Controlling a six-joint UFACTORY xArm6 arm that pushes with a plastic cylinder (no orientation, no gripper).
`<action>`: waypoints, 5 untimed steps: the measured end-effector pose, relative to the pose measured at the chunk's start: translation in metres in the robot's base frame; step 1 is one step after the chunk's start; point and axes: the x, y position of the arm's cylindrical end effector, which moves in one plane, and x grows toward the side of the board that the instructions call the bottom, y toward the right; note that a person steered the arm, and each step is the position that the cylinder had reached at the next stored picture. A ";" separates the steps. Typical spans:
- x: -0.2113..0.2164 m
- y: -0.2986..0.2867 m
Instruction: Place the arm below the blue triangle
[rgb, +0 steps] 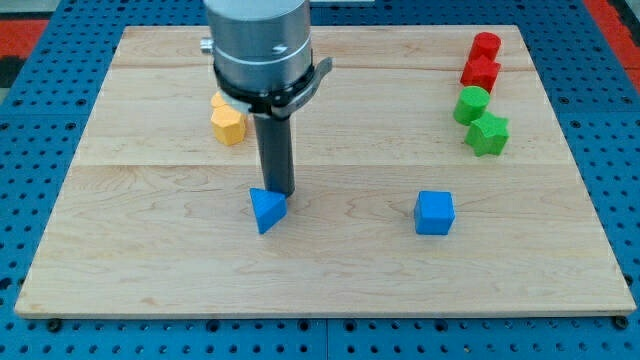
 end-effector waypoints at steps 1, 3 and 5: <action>0.013 -0.001; 0.004 0.008; 0.004 0.019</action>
